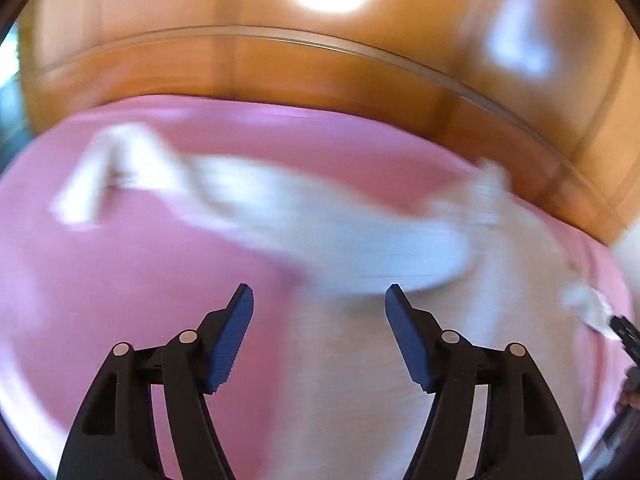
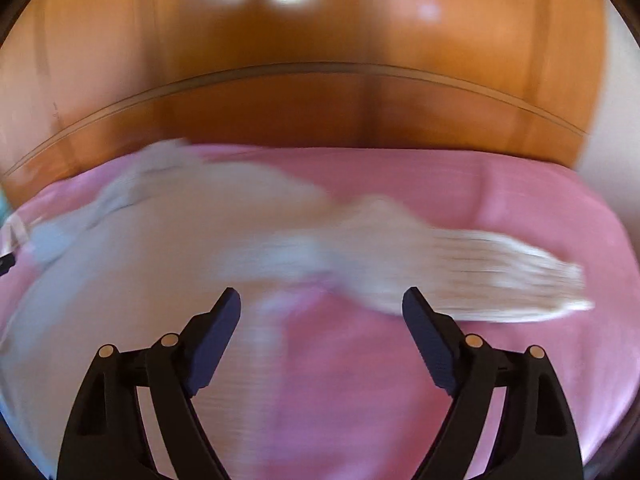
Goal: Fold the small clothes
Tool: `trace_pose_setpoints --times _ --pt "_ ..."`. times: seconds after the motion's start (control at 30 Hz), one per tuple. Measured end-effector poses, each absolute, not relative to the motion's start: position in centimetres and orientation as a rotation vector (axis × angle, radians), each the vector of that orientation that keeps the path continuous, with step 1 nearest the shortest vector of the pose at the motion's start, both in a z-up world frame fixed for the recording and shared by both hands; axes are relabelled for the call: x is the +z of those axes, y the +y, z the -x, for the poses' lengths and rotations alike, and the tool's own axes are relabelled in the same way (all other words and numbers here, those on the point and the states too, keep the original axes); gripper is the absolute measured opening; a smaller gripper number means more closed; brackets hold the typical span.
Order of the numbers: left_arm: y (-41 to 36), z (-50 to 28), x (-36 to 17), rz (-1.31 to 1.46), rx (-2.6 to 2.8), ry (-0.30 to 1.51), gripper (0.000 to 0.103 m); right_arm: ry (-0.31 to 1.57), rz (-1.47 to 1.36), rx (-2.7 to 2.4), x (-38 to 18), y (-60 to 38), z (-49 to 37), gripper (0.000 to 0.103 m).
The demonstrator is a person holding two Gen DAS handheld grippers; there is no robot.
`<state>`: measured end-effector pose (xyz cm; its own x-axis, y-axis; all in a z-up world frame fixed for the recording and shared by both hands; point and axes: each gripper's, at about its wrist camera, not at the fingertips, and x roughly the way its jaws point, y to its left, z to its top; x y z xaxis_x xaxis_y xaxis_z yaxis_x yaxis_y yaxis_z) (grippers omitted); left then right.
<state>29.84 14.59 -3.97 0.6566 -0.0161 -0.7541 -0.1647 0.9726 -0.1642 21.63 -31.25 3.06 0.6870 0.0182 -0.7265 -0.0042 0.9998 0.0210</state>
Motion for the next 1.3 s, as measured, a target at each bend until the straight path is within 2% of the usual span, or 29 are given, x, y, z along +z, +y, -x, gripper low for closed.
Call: trace_pose_setpoints --times 0.17,0.37,0.47,0.5,0.53,0.8,0.83,0.87,0.9,0.93,0.97,1.0,1.1,1.3 --pt "25.4 -25.4 -4.5 0.203 0.386 0.836 0.067 0.863 -0.042 0.184 0.8 -21.7 -22.6 0.088" --pt "32.2 -23.8 -5.4 0.093 0.561 0.837 0.067 0.938 -0.046 0.184 -3.6 -17.2 -23.1 0.089" --pt "33.5 -24.0 -5.3 0.102 0.52 0.814 0.069 0.925 -0.027 0.156 -4.6 -17.3 -23.3 0.091" --pt "33.7 -24.4 -5.2 0.109 0.496 0.806 0.078 0.927 -0.029 0.157 -4.6 -17.2 -23.4 0.091" --pt "33.7 -24.9 -5.1 0.111 0.485 0.789 0.081 0.928 -0.031 0.159 -4.7 -17.1 -23.3 0.091" --pt "31.2 -34.5 -7.1 -0.014 0.462 0.819 0.081 0.945 0.03 0.143 -4.8 -15.8 -24.8 0.094" --pt "31.5 -36.0 -7.9 -0.046 0.48 0.848 0.071 0.946 0.036 0.14 -4.9 -15.7 -25.2 0.093" --pt "31.7 -36.9 -8.4 -0.055 0.479 0.877 0.055 0.944 0.041 0.138 -4.5 -15.6 -25.2 0.089" --pt "32.3 -37.7 -8.9 -0.042 0.463 0.922 0.012 0.936 0.036 0.152 -4.1 -15.5 -25.3 0.084" --pt "32.7 -37.8 -8.8 -0.021 0.455 0.934 0.011 0.93 0.027 0.178 -3.5 -15.2 -25.4 0.067" --pt "33.0 -37.4 -8.3 -0.004 0.443 0.911 0.011 0.923 0.021 0.207 -2.9 -14.8 -25.5 0.045" --pt "33.2 -37.0 -7.8 -0.007 0.436 0.892 0.01 0.913 0.02 0.227 -2.5 -14.4 -25.6 0.038" --pt "34.4 -35.1 -4.7 0.064 0.398 0.835 0.01 0.865 0.027 0.352 -0.6 -11.7 -26.5 0.029" --pt "38.1 -28.8 3.4 0.172 0.383 0.704 0.008 0.917 0.089 0.607 -0.9 -4.2 -28.4 0.026"
